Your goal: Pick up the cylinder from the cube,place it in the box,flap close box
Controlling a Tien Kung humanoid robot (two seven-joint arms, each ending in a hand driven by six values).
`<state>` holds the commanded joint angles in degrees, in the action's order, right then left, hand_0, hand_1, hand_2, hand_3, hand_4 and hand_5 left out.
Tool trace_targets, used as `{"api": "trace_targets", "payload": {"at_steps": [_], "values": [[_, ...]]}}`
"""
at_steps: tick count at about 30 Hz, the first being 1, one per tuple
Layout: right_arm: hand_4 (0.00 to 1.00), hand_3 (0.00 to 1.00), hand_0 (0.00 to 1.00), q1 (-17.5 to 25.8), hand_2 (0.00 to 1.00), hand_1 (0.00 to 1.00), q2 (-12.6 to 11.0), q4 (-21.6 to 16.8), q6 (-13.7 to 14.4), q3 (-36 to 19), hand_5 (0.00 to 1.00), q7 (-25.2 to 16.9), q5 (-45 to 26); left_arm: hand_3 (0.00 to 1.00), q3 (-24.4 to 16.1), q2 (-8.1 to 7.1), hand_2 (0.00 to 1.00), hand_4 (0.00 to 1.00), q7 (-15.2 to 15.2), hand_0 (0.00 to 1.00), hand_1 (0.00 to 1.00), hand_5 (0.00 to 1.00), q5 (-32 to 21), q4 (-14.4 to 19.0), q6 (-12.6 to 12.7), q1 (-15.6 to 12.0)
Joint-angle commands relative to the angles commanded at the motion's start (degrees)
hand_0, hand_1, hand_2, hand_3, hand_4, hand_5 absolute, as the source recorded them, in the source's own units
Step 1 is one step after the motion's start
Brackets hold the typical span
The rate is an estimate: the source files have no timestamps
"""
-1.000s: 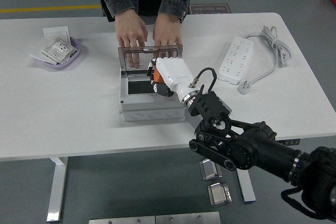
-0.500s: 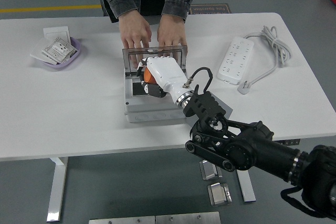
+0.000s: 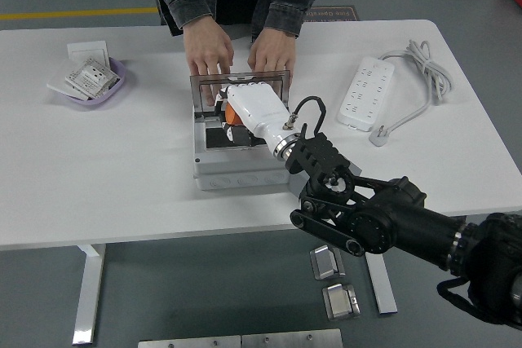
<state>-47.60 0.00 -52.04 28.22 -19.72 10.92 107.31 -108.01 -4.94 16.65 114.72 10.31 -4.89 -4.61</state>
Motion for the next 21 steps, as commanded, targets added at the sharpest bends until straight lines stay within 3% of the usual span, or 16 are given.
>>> {"api": "trace_targets", "payload": {"at_steps": [21], "values": [[0.033, 0.330, 0.002, -1.05, 0.389, 0.086, 0.00, 1.59, 0.39, 2.65, 0.002, 0.45, -0.56, 0.721, -1.02, -0.36, 0.616, 0.723, -0.05, 0.689, 0.690, 0.455, 2.20, 0.00, -0.22, 0.23]]}}
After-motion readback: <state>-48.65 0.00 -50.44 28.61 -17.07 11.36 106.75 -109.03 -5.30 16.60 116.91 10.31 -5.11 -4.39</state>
